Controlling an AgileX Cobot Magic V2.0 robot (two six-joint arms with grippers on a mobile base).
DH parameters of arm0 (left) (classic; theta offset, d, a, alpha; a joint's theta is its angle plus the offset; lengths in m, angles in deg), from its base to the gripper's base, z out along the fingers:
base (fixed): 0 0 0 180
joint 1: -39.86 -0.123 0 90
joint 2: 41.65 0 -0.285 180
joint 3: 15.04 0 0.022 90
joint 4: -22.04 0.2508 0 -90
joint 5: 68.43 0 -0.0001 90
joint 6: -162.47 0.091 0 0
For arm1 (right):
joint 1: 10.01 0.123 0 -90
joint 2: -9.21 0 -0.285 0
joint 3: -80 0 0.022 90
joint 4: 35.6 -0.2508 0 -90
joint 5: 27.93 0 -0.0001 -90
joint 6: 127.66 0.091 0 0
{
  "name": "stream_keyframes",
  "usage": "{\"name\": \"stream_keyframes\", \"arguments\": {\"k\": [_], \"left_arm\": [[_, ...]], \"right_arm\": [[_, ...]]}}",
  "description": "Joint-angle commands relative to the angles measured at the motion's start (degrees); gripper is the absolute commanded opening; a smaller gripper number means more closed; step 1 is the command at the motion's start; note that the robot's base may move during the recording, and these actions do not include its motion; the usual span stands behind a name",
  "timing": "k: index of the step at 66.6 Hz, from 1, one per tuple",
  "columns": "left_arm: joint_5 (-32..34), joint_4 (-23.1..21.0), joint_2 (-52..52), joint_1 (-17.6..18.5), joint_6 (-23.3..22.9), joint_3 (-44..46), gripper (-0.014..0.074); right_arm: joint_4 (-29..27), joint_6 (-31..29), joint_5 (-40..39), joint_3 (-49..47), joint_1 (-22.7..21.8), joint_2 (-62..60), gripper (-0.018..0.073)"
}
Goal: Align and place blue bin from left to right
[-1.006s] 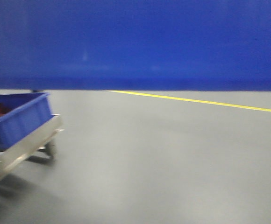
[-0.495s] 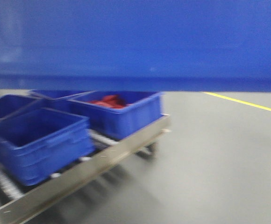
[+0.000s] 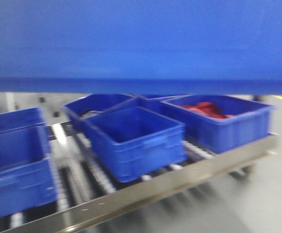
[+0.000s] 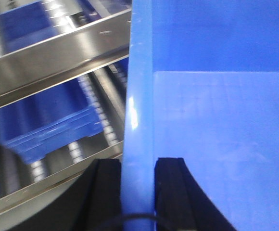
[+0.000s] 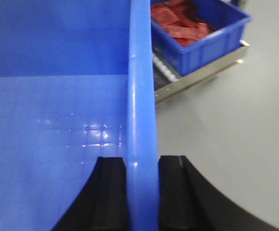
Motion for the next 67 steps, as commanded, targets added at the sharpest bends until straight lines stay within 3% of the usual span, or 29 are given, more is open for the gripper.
{"name": "stream_keyframes", "arguments": {"k": [1,67], "left_arm": [[5.07,0.9,-0.47,0.98,-0.31,0.41,-0.0111],[5.07,0.9,-0.47,0.98,-0.31,0.41,-0.0111]], "right_arm": [[0.52,0.0,-6.36,-0.55,0.57,-0.54,-0.0078],[0.52,0.0,-6.36,-0.55,0.57,-0.54,-0.0078]]}}
